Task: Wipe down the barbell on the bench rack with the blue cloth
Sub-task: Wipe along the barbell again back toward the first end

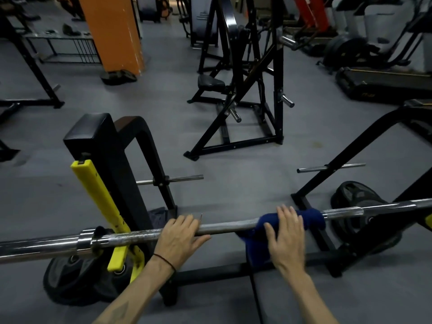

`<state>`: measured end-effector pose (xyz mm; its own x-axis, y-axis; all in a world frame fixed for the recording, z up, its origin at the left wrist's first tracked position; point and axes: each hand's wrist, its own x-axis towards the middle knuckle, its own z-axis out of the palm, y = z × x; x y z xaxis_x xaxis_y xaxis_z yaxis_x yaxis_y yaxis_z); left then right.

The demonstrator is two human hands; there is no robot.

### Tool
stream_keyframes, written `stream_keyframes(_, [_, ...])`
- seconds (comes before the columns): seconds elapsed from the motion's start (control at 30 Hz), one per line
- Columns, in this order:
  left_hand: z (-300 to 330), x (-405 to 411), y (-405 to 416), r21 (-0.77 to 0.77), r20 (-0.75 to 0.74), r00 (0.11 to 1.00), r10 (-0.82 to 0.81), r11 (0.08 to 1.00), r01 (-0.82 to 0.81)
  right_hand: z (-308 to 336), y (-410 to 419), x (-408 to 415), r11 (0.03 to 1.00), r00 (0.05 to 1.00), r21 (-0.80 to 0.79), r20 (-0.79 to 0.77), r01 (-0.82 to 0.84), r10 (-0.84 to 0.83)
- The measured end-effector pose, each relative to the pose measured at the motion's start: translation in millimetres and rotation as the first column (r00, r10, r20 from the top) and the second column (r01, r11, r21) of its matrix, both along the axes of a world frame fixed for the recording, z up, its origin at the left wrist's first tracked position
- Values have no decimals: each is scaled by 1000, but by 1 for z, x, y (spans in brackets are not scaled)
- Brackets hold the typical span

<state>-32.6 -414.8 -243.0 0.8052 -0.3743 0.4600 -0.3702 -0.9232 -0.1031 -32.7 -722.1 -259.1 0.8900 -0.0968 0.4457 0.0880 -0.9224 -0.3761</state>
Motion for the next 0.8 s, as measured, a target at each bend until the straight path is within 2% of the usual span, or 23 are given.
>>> stream_keyframes(0.03, [1,3,-2,7,16,1000,19,1000,-20,-1,24,-1,996,998,64,-2,56,-56])
stream_keyframes(0.07, [-1,6,-3,15,24,999,24,1000,-24,0,52,-3,994,999,104,-6,43,-42])
stream_keyframes(0.13, [2,11,-4,21,-36,999,19,1000,-18,-1,98,-15,987,991,92,-9,-131,133])
stream_keyframes(0.23, [26,19,-5,91,-355,935,11,996,22,9,86,-13,896,903,-115,-68,-429,424])
stream_keyframes(0.27, [32,25,-2,81,-497,867,36,997,5,9,66,-7,872,889,-174,-98,-458,448])
stream_keyframes(0.33, [40,39,1,-18,-788,616,12,999,-43,10,19,6,916,935,-188,-54,-353,350])
stream_keyframes(0.37, [45,45,2,-63,-868,495,-19,995,-73,12,-1,8,959,968,-132,-15,-250,250])
stream_keyframes(0.4, [46,48,4,-110,-895,442,-58,990,-93,11,-7,5,987,988,-60,1,-151,152])
stream_keyframes(0.43, [46,50,6,-133,-888,453,-75,986,-97,9,1,4,998,998,9,5,-67,67])
stream_keyframes(0.5, [42,43,5,-64,-791,611,-29,997,-35,3,49,-5,995,999,98,-35,24,-21])
stream_keyframes(0.57, [39,31,1,50,-610,793,17,999,17,2,96,-21,984,989,118,-49,-133,139])
stream_keyframes(0.6, [36,24,0,61,-542,840,23,998,11,3,105,-28,967,967,79,-68,-242,248])
stream_keyframes(0.63, [33,19,0,45,-501,865,28,999,-6,6,99,-29,940,937,16,-78,-340,340])
stream_keyframes(0.7, [23,10,6,-25,-409,913,15,999,-28,8,64,-20,908,916,-128,-88,-399,391])
stream_keyframes(0.73, [17,6,11,-32,-344,939,22,999,-35,9,43,-14,916,932,-174,-69,-363,356])
stream_keyframes(0.8, [11,-3,19,-19,-233,968,91,995,-98,11,17,-10,971,978,-116,-41,-208,205])
